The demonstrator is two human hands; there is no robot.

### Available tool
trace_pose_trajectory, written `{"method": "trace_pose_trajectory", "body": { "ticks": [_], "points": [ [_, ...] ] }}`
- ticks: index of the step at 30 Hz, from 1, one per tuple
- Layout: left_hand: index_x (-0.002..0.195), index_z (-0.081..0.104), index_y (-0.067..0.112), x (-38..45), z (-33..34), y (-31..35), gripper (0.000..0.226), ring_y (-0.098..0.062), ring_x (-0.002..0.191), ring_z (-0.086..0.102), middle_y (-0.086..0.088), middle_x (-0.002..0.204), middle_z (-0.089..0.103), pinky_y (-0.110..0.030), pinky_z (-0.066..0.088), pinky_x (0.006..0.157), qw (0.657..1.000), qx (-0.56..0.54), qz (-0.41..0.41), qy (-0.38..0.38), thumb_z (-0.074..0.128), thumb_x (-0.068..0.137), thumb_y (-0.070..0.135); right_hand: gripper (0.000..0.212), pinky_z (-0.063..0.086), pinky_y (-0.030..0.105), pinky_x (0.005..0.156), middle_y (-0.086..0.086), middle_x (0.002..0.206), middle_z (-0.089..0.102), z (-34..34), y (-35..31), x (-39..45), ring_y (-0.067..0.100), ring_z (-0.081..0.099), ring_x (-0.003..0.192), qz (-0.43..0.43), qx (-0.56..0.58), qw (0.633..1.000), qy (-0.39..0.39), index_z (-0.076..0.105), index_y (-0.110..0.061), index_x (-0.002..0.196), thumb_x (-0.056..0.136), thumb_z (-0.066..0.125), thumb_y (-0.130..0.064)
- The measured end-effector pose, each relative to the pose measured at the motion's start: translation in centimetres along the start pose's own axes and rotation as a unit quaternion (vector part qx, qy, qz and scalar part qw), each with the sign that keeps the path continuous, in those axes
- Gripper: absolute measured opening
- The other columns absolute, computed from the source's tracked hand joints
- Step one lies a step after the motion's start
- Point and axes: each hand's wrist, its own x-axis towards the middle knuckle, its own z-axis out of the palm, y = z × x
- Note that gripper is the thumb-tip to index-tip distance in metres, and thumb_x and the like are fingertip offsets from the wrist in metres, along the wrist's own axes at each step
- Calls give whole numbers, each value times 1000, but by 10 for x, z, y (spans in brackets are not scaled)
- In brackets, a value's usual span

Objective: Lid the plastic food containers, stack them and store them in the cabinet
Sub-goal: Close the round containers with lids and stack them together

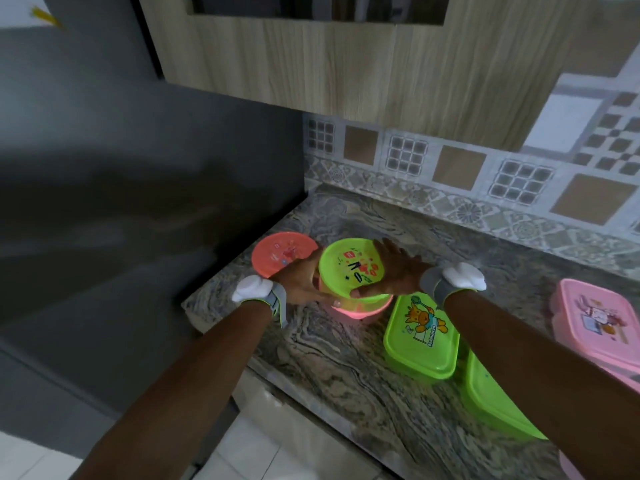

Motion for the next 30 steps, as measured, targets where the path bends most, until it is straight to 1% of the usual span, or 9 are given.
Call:
{"method": "trace_pose_trajectory", "body": {
  "ticks": [4, 8, 12, 16, 19, 22, 24, 27, 30],
  "points": [
    [159, 10, 23, -3, -20, -18, 136, -19, 146, 35, -2, 162, 31, -36, 31, 120, 997, 48, -45, 37, 82, 55, 72, 138, -6, 58, 115, -1, 164, -8, -18, -16, 17, 27, -5, 151, -11, 31, 998, 47, -5, -30, 156, 48, 40, -102],
    [159, 13, 26, -16, -47, -49, 135, -26, 145, 32, -3, 157, 32, -41, 27, 120, 982, 111, -73, 131, 82, 53, 74, 132, -5, 61, 114, -1, 164, 2, -31, -48, 50, 26, 1, 151, -59, -18, 995, 83, 4, -27, 157, 52, 30, -102],
    [154, -3, 40, -28, -54, -73, 145, -29, 136, 30, 0, 147, 28, -49, 30, 109, 969, 146, -126, 154, 75, 40, 84, 123, -3, 63, 113, 2, 163, 12, -31, -77, 85, 26, 9, 150, -81, -77, 991, 74, 9, -23, 157, 62, 44, -94],
    [149, -18, 49, -29, -61, -109, 147, -30, 147, 16, -1, 157, 15, -52, 24, 114, 974, 119, -153, 117, 78, 43, 81, 130, -2, 66, 112, 7, 162, 17, -29, -107, 131, 31, 12, 149, -72, -128, 989, 19, 10, -23, 157, 56, 49, -95],
    [143, -24, 59, -26, -55, -122, 144, -30, 148, 19, -2, 158, 18, -49, 24, 116, 978, 98, -147, 110, 80, 46, 79, 130, 5, 66, 112, 10, 161, 19, -23, -114, 151, 35, 14, 148, -47, -165, 985, -17, 8, -23, 157, 56, 52, -93],
    [153, -12, 46, -19, -51, -129, 141, -28, 149, 20, 1, 163, 17, -45, 22, 119, 983, 78, -131, 103, 80, 50, 77, 130, 13, 56, 115, 10, 162, 15, -18, -117, 163, 36, 14, 148, -36, -159, 985, -61, 5, -23, 157, 59, 60, -88],
    [158, 4, 36, -10, -50, -134, 135, -23, 150, 26, 3, 163, 24, -31, 22, 119, 988, 73, -90, 105, 82, 54, 72, 125, 22, 48, 115, 9, 160, 23, -15, -121, 173, 34, 23, 146, -52, -148, 985, -75, 15, -22, 156, 59, 65, -84],
    [156, 14, 39, -2, -52, -132, 126, -16, 147, 31, 8, 161, 30, -24, 21, 115, 990, 61, -65, 109, 83, 56, 70, 106, 33, 37, 109, 2, 149, 46, -14, -125, 178, 29, 43, 136, -89, -136, 984, -70, 38, -31, 146, 58, 72, -79],
    [149, 17, 55, 5, -65, -127, 121, -7, 140, 40, 21, 147, 41, -31, 33, 114, 988, 15, -66, 140, 84, 50, 74, 106, 23, 45, 113, 1, 153, 39, -24, -122, 175, 31, 34, 141, -96, -126, 987, -35, 31, -34, 150, 62, 70, -78]
  ]
}}
